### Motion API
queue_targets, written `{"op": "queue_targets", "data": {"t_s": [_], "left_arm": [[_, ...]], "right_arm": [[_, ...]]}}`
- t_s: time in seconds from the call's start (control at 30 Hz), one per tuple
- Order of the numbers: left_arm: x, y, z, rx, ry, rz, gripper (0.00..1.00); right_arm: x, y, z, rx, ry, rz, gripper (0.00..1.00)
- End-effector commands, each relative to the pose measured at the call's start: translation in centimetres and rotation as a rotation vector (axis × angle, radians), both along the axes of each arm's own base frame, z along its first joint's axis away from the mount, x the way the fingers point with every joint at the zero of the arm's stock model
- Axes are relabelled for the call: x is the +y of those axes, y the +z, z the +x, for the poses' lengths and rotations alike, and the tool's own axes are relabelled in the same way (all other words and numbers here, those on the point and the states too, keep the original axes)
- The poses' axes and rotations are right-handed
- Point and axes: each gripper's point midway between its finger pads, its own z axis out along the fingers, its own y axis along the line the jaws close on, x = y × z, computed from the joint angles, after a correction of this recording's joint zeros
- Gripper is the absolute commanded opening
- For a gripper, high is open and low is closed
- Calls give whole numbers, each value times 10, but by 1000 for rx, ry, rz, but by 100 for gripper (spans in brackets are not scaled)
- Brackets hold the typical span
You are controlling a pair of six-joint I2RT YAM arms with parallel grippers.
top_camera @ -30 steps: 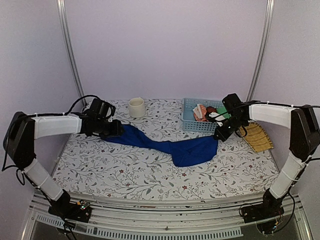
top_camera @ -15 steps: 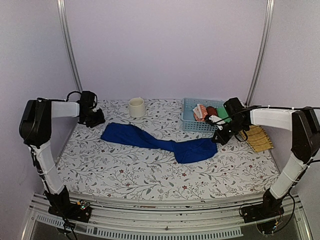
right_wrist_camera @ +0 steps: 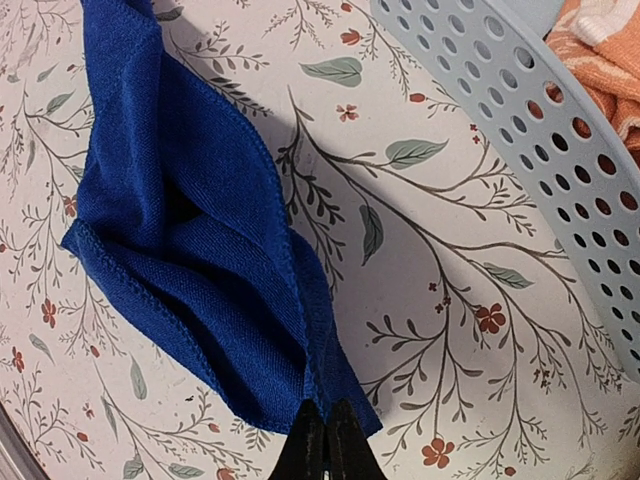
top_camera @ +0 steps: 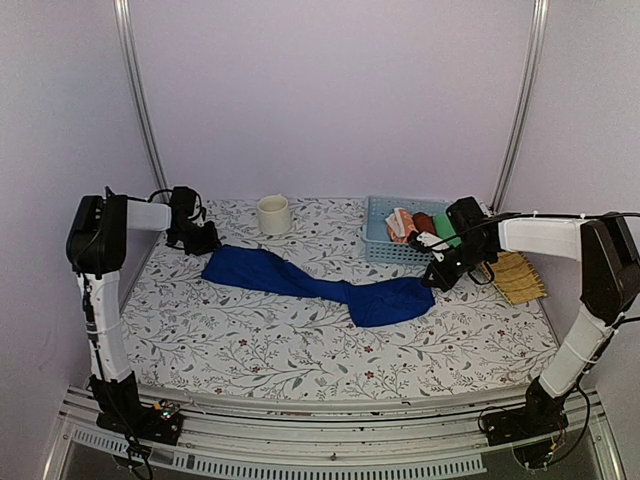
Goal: Roll the towels
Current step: Pick up the towel from the center of the board.
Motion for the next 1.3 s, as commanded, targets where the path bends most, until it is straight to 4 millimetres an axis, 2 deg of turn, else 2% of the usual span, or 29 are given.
{"op": "queue_targets", "data": {"t_s": [0.0, 0.13, 0.3, 0.37, 0.47, 0.5, 0.53, 0.57, 0.6, 0.67, 0.73, 0.77, 0.8, 0.93, 1.0, 1.03, 1.1, 1.27], "left_arm": [[-5, -4, -6, 21, -34, -23, 25], [-13, 1, -13, 12, -54, -64, 22], [-18, 4, -21, -1, -77, -86, 1], [-17, 17, -19, -33, -71, -83, 0], [-25, 67, -17, -154, -106, -76, 0], [-30, 99, -20, -223, -127, -75, 0], [-38, 122, -28, -270, -153, -75, 0], [-45, 139, -39, -299, -178, -82, 0], [-58, 158, -55, -331, -210, -95, 0], [-77, 180, -96, -363, -264, -128, 0], [-96, 178, -147, -354, -314, -163, 0], [-104, 180, -169, -356, -340, -183, 0], [-111, 173, -193, -333, -364, -203, 0], [-133, 140, -274, -159, -485, -348, 0], [-142, 134, -308, -91, -552, -403, 8], [-142, 132, -319, -65, -568, -409, 13], [-135, 134, -327, -59, -562, -370, 23], [-99, 156, -299, -165, -370, -191, 40]], "right_arm": [[3, -7, -2, 15, 12, 9, 4], [4, -11, -3, 27, 14, 9, 5], [4, -14, -3, 38, 16, 8, 5], [4, -13, 0, 31, 10, 2, 5], [-9, -3, 17, -7, -60, -23, 3], [-15, 7, 25, -26, -85, -15, 3], [-21, 19, 33, -46, -108, -1, 3], [-29, 29, 37, -59, -127, 9, 3], [-35, 48, 45, -94, -144, 25, 3], [-48, 73, 52, -148, -173, 33, 3], [-60, 86, 50, -188, -198, 28, 3], [-65, 86, 49, -194, -207, 18, 3], [-70, 86, 49, -202, -219, 9, 3], [-90, 62, 42, -169, -266, -30, 3], [-95, 52, 38, -149, -274, -46, 3], [-97, 47, 36, -142, -277, -53, 3], [-97, 38, 31, -123, -279, -46, 3], [-85, 34, 29, -91, -268, 25, 3]]}}
